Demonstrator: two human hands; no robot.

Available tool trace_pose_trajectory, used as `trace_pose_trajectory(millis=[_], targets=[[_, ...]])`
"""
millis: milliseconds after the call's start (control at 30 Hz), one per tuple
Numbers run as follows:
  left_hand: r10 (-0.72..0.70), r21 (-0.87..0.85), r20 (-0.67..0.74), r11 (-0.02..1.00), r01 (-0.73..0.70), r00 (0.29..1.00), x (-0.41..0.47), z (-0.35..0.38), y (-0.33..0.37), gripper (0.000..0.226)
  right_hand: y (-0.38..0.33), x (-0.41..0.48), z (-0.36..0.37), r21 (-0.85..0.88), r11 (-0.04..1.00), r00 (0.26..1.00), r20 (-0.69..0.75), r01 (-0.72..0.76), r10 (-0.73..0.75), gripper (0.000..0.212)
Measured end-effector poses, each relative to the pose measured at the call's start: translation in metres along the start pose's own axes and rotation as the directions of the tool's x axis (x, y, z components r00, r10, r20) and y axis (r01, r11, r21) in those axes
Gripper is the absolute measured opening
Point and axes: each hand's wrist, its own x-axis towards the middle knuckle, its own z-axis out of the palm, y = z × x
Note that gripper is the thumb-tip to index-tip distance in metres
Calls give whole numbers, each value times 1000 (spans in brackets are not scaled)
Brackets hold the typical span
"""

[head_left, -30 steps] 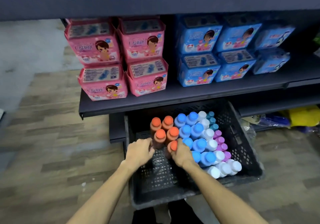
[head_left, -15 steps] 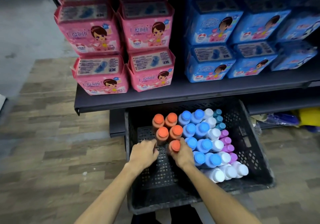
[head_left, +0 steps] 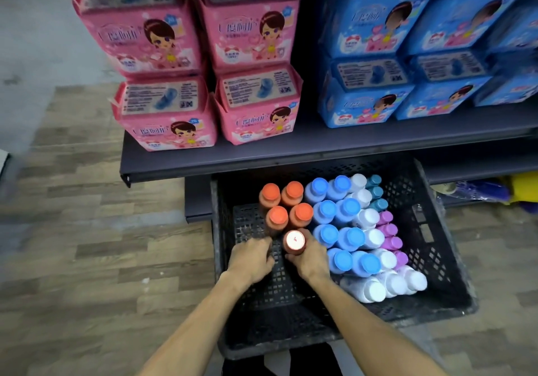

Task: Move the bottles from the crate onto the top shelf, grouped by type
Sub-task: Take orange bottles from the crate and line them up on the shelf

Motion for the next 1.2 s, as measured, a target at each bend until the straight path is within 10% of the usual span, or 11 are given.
trace_pose_trajectory(millis=[667, 1200], targets=[[219, -22, -307, 971, -238, 926, -7, -176, 16, 22, -123, -48, -175, -67, 852, 815, -264, 519, -516, 53], [515, 346, -563, 857, -382, 646, -90, -354, 83, 14, -244, -125, -329, -155, 682, 556, -464, 715, -689, 49]])
